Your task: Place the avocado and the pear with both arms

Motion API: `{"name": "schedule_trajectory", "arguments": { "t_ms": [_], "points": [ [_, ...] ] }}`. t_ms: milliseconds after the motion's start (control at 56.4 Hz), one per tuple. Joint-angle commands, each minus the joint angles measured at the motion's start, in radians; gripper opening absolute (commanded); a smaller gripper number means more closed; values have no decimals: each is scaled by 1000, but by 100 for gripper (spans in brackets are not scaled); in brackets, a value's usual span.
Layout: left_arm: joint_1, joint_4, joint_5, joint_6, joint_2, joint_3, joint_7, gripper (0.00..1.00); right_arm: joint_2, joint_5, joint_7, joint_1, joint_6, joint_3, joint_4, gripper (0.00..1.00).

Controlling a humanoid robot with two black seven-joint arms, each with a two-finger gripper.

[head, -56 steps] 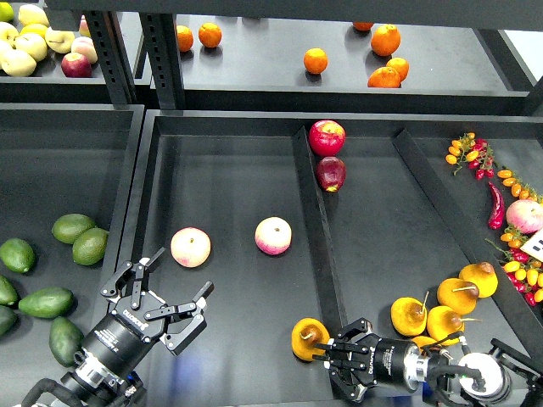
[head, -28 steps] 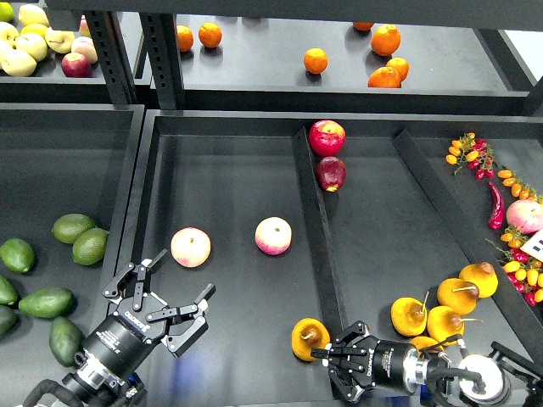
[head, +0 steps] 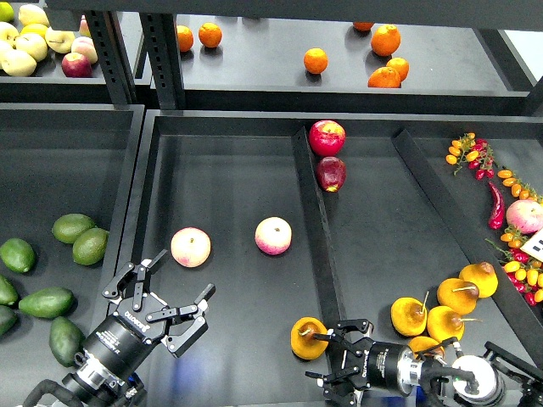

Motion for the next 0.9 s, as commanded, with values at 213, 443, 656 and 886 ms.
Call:
{"name": "schedule_trajectory", "arguments": {
  "t_ms": [213,443,656,886],
  "points": [
    [3,0,0,0,0,0,0,99,44,-52,0,30,-84,-10,-9,99],
    [23,0,6,0,0,2,0,99,87,-56,0,30,-85,-10,-41,99],
    [23,0,6,0,0,3,0,99,90,-57,0,28,-98,-12,-39,99],
    [23,0,11,0,0,6,0,99,90,-56,0,30,-98,-10,-35,99]
  ]
}}
